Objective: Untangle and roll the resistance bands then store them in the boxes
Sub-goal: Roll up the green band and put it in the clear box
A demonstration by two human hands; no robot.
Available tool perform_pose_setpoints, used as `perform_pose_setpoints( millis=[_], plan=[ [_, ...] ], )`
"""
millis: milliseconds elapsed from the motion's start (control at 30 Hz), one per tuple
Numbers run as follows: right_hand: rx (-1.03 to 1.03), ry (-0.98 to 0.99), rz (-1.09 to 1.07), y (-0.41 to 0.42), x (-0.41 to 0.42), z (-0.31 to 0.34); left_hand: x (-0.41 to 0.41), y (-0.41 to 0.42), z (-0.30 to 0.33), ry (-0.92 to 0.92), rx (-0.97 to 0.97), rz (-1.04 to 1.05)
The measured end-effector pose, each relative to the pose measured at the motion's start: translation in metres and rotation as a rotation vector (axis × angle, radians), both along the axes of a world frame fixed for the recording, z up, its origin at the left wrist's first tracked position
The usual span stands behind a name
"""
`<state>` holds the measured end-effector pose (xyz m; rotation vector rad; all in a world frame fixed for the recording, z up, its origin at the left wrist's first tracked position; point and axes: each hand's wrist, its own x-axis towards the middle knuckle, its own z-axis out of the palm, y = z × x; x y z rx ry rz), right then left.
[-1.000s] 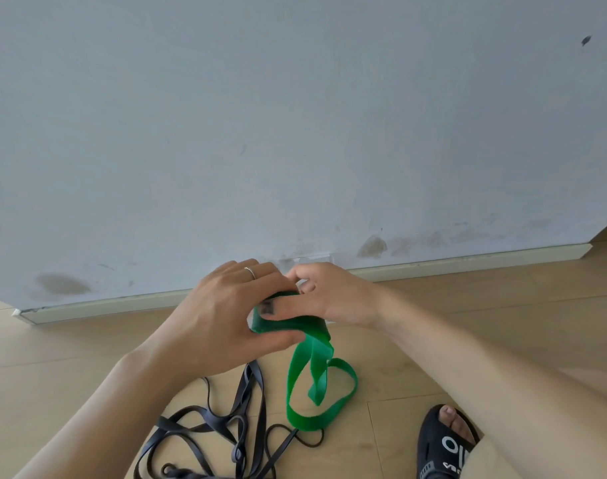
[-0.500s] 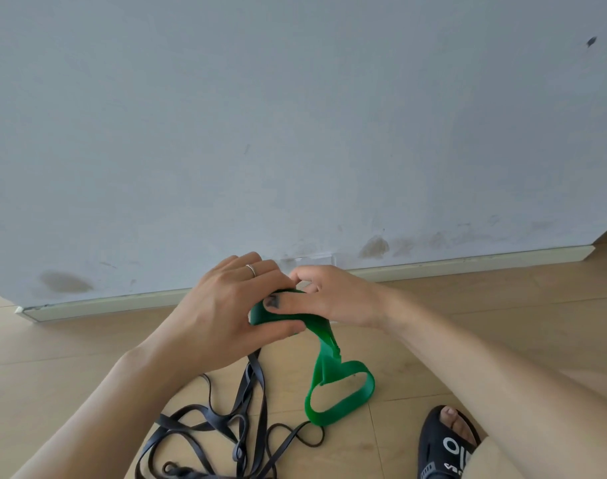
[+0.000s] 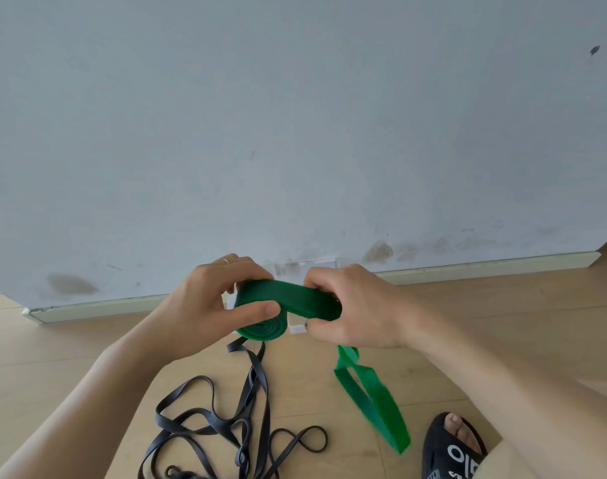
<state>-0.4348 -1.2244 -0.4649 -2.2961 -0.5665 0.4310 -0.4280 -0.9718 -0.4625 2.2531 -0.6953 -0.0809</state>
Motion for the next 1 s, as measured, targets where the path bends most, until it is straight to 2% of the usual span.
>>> perform_pose_setpoints(
  millis=[167, 300, 367, 500, 600, 667, 733, 833, 1000],
  plan=[
    [0.294, 0.232, -0.023, 0.005, 0.000, -0.002, 0.000, -0.005, 0.003, 0.081, -0.213, 0.050],
    [0.567, 0.583, -0.023, 0.009, -0.001, 0.009, -0.003, -0.003, 0.003, 0.151, -0.306, 0.068],
    [0.598, 0.672, -0.010, 0.011, -0.002, 0.013, -0.006, -0.002, 0.002, 0.170, -0.312, 0.050],
    [0.663, 0.717, -0.086, 0.019, -0.001, 0.005, -0.009, 0.001, 0.003, 0.147, -0.308, 0.030],
    [0.641, 0.685, -0.130, 0.020, 0.001, -0.002, -0.012, 0.001, 0.008, 0.088, -0.191, 0.000],
    [0.557, 0.633, -0.162, 0.023, 0.001, -0.006, -0.017, -0.002, 0.007, -0.004, -0.009, -0.023],
    [0.457, 0.578, -0.194, 0.024, -0.001, -0.009, -0.020, -0.008, 0.005, -0.059, 0.078, -0.059],
    [0.366, 0.534, -0.184, 0.022, -0.001, -0.005, -0.019, -0.012, 0.003, -0.077, 0.051, -0.093],
    [0.355, 0.577, -0.154, 0.020, 0.000, -0.004, -0.019, -0.009, 0.004, -0.034, 0.050, -0.098]
  ],
)
